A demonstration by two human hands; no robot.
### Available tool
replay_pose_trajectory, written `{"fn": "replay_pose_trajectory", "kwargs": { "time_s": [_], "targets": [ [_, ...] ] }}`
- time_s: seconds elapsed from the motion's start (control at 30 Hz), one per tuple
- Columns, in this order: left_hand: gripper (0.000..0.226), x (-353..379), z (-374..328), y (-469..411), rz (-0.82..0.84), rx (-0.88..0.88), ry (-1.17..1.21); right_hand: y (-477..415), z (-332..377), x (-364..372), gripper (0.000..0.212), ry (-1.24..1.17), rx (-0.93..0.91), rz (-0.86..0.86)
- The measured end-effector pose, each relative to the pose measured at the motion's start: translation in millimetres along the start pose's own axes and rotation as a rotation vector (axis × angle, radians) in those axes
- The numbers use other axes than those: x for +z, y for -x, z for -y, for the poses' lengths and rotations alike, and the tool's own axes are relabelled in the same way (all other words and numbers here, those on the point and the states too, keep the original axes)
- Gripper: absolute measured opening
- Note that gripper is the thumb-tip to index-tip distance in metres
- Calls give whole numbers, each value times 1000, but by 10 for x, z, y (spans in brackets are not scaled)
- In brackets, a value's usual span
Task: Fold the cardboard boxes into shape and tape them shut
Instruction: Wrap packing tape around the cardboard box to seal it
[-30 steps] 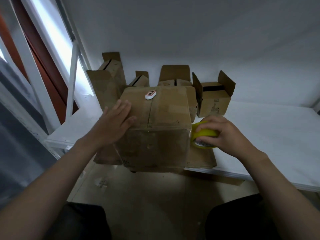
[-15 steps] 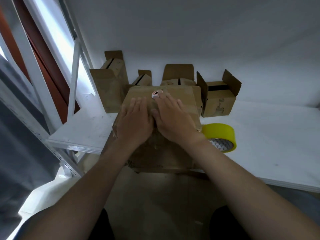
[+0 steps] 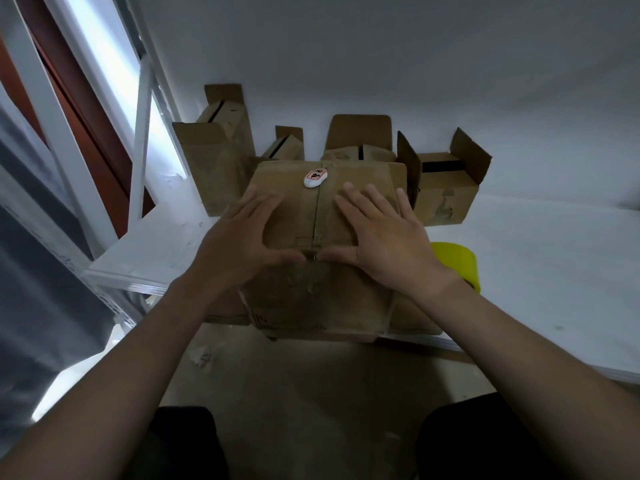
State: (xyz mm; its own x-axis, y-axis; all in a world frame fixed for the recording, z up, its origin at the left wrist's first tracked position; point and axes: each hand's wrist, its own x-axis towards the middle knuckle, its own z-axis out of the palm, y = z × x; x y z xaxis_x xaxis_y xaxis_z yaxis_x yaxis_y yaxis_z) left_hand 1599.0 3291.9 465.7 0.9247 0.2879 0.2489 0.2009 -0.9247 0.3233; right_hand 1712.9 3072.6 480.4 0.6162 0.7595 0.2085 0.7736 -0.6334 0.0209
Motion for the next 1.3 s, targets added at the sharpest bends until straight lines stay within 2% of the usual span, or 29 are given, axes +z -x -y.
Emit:
{"fn": "replay_pose_trajectory", "kwargs": {
  "time_s": [0.1, 0.23, 0.37, 0.47, 0.6, 0.7, 0.8, 0.87, 0.93, 0.97, 1.03, 1.1, 1.2, 1.3],
  "targets": [
    [116, 14, 73, 6, -45, -42, 158, 3, -60, 32, 110, -23, -2, 29],
    [117, 144, 181, 95, -184, -198, 416, 80, -106, 77, 114, 55, 33, 19],
    [124, 323, 170, 218, -346, -358, 675, 78, -55, 76, 116, 23, 60, 26],
    [130, 483, 139, 263, -346, -532, 789, 75, -18, 59, 113, -30, 93, 63],
    [129, 424, 210, 242, -319, -578, 813, 23, 41, 24, 95, -198, 125, 120],
    [101, 355, 296, 225, -425, -612, 755, 41, -9, -25, 94, -280, 61, 90],
    [66, 276, 216, 168, -582, -682, 473, 264, -191, 12, 92, -437, 81, -9],
    [56, 256, 62, 108, -634, -579, 242, 487, -272, 94, 84, -649, 153, -62],
    [61, 270, -238, 66, -671, -366, 180, 668, -323, 177, 84, -796, 215, -109],
    [55, 298, -447, 63, -659, -241, 212, 732, -362, 218, 84, -867, 242, -115],
    [37, 397, -834, 57, -519, 32, 295, 827, -462, 287, 78, -997, 247, -97],
    [34, 490, -1074, 54, -373, 228, 229, 889, -587, 359, 67, -1103, 211, -72],
    [50, 561, -1065, 32, -320, 213, 113, 916, -703, 381, 54, -1144, 143, -95],
    [60, 599, -970, 21, -309, 176, 35, 835, -774, 277, 50, -1011, 55, -158]
  ]
}}
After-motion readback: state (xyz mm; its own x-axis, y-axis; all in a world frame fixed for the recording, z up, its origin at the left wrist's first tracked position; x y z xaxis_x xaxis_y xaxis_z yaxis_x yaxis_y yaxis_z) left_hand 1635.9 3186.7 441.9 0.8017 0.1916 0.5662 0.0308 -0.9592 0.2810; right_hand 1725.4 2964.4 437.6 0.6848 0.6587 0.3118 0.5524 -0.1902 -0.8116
